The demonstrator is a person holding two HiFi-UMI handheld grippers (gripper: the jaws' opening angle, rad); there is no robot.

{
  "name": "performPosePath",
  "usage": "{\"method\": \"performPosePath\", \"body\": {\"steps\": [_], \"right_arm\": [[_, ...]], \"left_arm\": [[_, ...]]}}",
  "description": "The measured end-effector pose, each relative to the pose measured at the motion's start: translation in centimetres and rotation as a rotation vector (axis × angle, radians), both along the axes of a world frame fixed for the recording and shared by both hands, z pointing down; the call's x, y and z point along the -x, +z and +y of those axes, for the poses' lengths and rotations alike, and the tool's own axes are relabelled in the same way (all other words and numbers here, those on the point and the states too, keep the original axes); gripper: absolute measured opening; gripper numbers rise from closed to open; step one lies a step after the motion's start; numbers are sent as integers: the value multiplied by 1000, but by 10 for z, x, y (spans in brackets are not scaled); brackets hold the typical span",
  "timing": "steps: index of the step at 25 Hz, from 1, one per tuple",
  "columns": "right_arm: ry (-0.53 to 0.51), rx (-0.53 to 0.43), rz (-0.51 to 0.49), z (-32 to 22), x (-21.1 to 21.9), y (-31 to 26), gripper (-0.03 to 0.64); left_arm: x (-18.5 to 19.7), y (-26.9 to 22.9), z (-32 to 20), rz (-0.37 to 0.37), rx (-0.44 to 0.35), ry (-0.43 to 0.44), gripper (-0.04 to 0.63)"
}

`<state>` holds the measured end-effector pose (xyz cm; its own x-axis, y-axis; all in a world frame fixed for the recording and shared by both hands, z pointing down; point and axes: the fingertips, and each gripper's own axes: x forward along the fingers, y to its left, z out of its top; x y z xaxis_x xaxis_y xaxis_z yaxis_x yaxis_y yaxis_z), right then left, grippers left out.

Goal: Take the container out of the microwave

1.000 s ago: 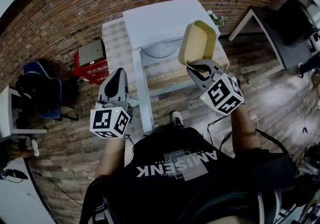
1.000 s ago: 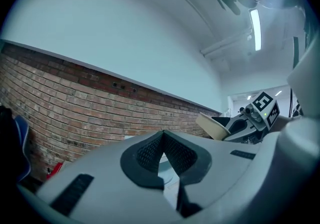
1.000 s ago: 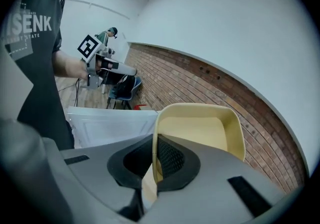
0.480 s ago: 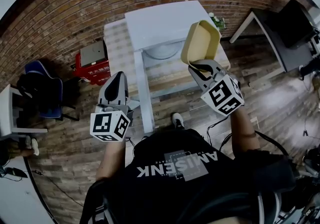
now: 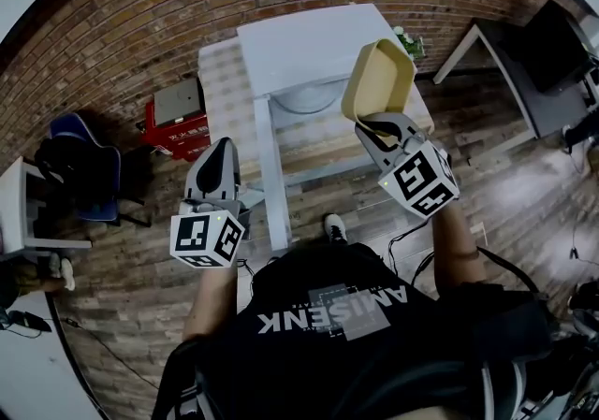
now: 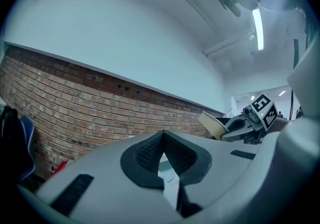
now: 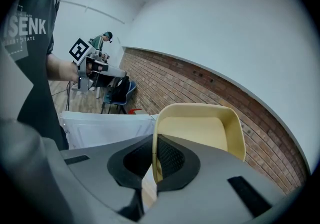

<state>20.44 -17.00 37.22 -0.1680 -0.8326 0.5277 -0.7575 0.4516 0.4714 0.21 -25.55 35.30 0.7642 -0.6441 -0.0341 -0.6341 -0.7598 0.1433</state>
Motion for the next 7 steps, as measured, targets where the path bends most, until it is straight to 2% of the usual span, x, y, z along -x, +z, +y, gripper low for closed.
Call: {"method": "performPosePath", "body": {"steps": [7], "right_arm": [[-4, 13, 11, 3, -1, 0, 43]], "left_arm": [[-8, 4, 5, -14, 1, 27, 12]]}}
